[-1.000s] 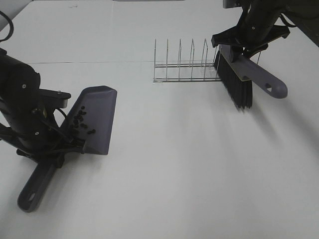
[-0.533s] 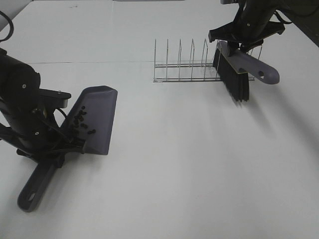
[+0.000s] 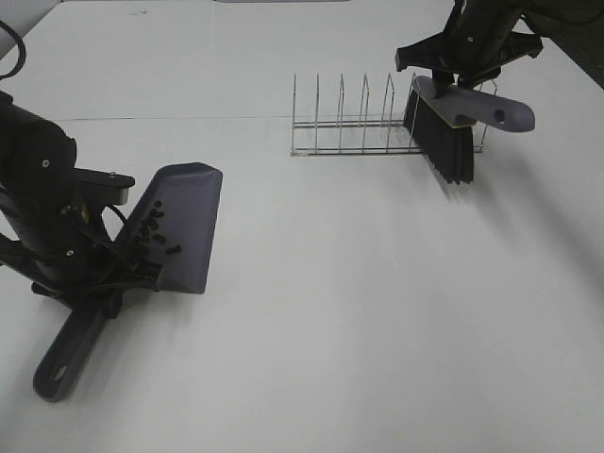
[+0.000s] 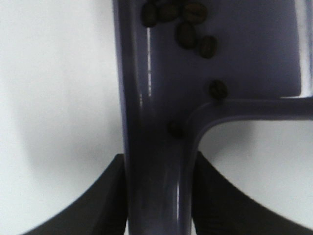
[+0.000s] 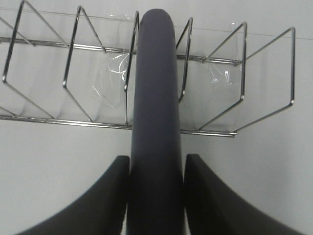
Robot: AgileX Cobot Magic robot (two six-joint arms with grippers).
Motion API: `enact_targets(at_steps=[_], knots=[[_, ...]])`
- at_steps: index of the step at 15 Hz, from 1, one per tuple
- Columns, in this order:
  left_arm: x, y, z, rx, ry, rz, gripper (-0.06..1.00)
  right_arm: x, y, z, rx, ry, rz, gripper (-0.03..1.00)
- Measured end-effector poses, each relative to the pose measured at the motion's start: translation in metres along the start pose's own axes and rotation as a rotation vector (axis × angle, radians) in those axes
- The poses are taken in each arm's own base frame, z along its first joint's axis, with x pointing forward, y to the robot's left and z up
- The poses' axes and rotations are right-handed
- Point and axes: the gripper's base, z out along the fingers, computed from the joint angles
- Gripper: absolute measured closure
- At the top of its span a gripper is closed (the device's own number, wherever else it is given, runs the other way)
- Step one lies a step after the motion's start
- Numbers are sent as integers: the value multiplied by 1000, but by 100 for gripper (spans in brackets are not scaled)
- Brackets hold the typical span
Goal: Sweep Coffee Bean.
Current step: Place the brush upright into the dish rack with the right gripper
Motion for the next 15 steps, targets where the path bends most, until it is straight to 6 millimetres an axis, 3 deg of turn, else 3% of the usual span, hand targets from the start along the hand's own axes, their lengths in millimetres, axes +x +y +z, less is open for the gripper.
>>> enact_targets(at_steps=[15], knots=[[0, 0, 0, 0, 0, 2, 59, -8, -2, -9, 50, -71, 32, 67]])
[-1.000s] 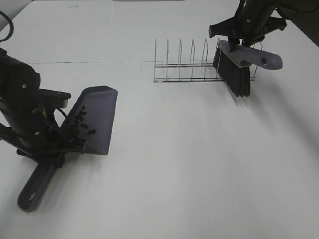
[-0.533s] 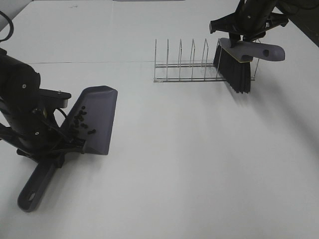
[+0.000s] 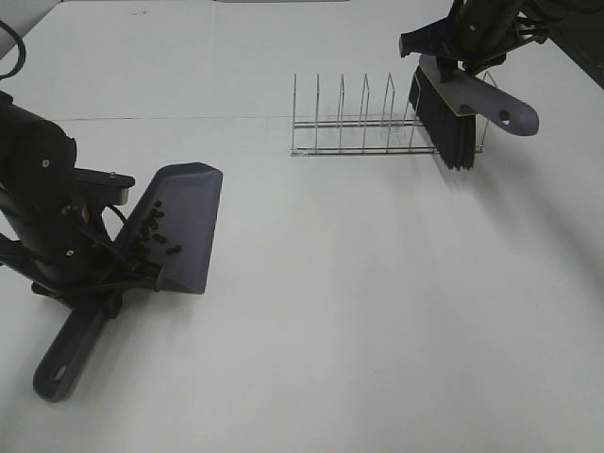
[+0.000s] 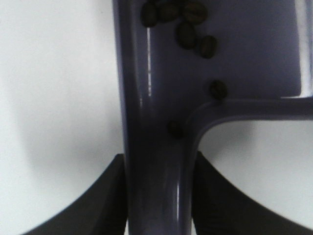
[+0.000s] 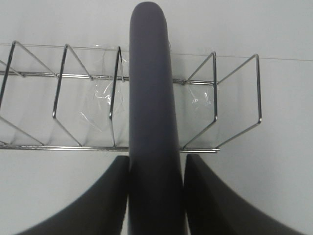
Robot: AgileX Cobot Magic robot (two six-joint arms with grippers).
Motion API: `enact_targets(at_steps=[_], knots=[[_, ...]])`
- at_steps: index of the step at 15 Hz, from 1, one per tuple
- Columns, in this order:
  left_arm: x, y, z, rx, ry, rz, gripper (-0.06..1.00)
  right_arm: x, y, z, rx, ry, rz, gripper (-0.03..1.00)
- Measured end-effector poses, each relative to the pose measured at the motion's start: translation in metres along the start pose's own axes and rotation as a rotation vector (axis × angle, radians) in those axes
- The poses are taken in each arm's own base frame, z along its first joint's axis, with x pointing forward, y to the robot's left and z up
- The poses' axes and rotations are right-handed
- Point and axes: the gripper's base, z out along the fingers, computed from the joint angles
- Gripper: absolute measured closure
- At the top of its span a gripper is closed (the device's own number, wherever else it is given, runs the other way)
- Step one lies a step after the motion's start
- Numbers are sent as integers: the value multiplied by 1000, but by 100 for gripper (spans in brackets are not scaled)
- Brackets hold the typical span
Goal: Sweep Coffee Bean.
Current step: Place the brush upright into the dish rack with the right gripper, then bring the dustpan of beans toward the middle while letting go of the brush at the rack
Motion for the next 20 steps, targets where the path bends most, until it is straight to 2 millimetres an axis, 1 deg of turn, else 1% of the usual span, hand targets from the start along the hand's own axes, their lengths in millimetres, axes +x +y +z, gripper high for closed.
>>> enact_targets(at_steps=[2, 4, 8, 13, 14, 15, 16, 17, 18, 20], knots=[[0, 0, 0, 0, 0, 1, 59, -2, -1, -4, 2, -8, -1, 67], [0, 0, 0, 0, 0, 1, 59, 0, 0, 0, -2, 4, 2, 67], [0, 0, 0, 0, 0, 1, 59, 15, 6, 23, -18, 80, -3, 68], [0, 0, 0, 0, 0, 1, 59, 16, 6, 23, -23, 105, 8, 68], [0, 0, 0, 0, 0, 1, 59, 17, 6, 23, -21, 112, 7, 65], [0, 0, 0, 0, 0, 1, 59, 18, 5, 23, -15, 129, 9, 53], [0, 0, 0, 0, 0, 1, 59, 19, 2, 23, -7, 142, 11, 37], [0, 0, 0, 0, 0, 1, 59, 17, -1, 20, -4, 135, 10, 24], [0, 0, 0, 0, 0, 1, 59, 13, -2, 12, -6, 117, -2, 16], [0, 0, 0, 0, 0, 1, 59, 1, -6, -13, -12, 64, -7, 13]])
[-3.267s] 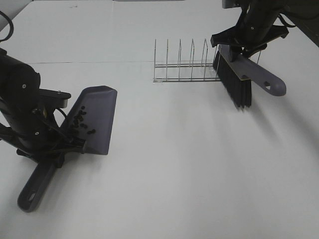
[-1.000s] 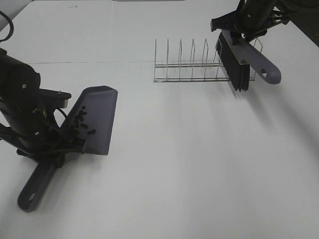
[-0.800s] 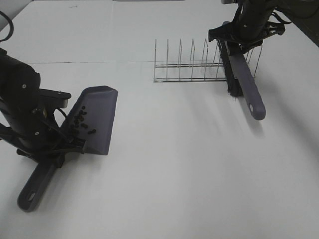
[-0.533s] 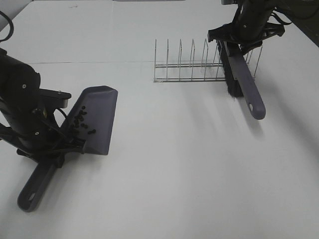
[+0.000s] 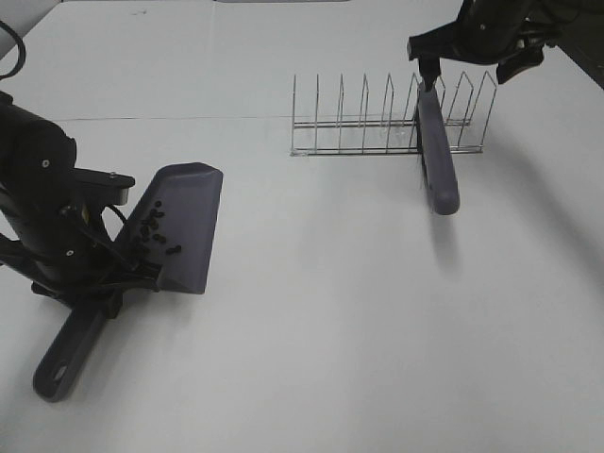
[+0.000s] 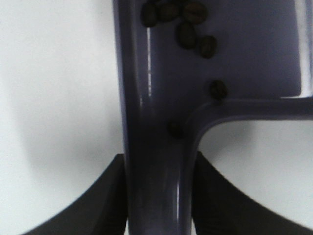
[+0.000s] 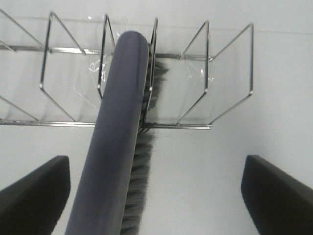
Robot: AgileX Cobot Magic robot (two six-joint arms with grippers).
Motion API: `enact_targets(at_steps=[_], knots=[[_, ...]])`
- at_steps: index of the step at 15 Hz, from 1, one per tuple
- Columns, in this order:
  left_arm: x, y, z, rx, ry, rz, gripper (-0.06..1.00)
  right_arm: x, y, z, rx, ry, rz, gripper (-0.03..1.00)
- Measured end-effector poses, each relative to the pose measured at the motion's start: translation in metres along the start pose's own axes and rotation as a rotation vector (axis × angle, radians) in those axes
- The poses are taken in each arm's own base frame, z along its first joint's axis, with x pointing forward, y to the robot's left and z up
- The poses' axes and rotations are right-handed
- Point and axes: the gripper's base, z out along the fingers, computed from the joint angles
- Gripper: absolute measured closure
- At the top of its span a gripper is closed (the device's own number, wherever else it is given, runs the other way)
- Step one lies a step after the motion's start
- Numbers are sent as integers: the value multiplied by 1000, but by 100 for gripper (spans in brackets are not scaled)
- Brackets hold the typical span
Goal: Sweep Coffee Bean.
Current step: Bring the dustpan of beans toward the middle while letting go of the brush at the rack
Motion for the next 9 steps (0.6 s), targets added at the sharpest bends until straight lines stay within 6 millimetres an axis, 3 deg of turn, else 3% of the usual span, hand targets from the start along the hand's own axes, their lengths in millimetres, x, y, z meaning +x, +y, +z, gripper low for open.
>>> enact_targets(at_steps=[2, 4, 5, 9], knots=[[0, 0, 0, 0, 0, 0, 59, -10, -5, -31, -4, -55, -7, 13], [0, 0, 0, 0, 0, 0, 59, -12, -8, -48, 1, -61, -21, 13], [0, 0, 0, 0, 0, 0, 59, -11, -13, -70, 15, -32, -46, 13], [0, 0, 0, 1, 0, -1, 59, 1, -22, -110, 27, 101, -90, 16]])
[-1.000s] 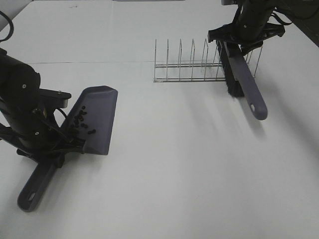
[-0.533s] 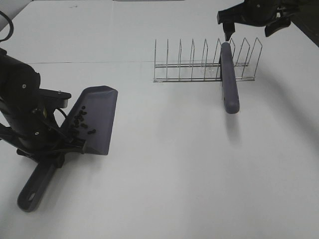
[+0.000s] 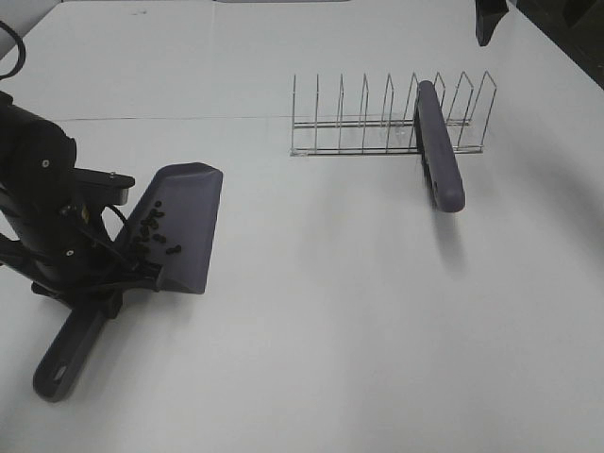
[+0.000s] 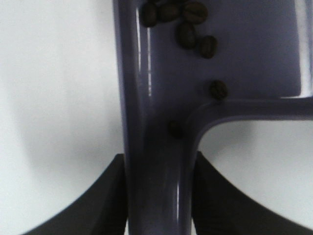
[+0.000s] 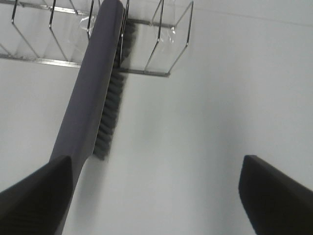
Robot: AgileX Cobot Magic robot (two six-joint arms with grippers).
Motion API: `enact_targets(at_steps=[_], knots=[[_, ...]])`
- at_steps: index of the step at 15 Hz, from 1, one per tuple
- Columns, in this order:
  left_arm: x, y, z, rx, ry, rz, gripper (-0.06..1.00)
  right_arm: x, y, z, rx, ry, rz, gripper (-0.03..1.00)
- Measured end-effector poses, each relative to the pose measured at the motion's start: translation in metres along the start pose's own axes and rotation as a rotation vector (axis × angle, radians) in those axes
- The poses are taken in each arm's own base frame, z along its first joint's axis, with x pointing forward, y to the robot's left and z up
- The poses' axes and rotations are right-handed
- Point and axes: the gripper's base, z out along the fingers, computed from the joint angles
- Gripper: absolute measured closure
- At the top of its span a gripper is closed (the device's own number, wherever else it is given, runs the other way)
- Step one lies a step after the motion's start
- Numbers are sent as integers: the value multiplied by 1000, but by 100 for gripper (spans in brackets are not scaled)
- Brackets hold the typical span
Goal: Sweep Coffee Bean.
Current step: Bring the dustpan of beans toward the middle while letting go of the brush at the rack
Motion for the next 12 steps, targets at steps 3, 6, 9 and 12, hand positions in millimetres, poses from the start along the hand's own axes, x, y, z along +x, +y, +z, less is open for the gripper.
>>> enact_targets(at_steps=[3, 6, 9, 12], knots=[[-1, 0, -7, 6, -19, -6, 59, 9, 5, -20, -93, 20, 19, 23], [-4, 0, -24, 29, -80, -31, 59, 32, 8, -24, -138, 81, 24, 24], [-15, -5, -40, 77, -131, -76, 59, 75, 8, -27, -158, 156, 24, 24], [-34, -14, -52, 156, -181, -94, 59, 124, 6, -42, -193, 105, 45, 25]])
